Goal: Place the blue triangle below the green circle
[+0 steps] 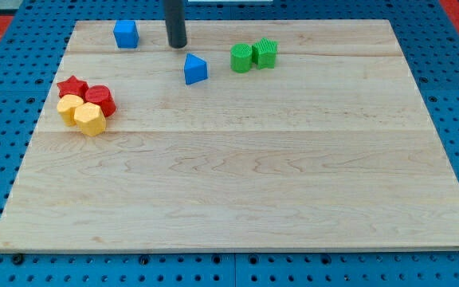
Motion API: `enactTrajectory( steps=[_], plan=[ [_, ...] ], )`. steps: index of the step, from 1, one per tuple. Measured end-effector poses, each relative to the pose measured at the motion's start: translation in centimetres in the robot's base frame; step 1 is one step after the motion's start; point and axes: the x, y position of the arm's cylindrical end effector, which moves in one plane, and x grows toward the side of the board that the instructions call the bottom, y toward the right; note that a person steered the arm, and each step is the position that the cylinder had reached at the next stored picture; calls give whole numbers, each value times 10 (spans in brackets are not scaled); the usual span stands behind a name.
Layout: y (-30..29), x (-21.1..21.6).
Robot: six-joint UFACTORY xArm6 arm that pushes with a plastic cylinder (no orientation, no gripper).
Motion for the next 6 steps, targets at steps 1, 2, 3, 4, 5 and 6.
enactTrajectory(
  steps=[1,2,3,4,5,6],
  plan=[
    [43,48],
    [76,90],
    [29,136],
    [-21,178],
    [-46,187],
    [-53,192]
  ],
)
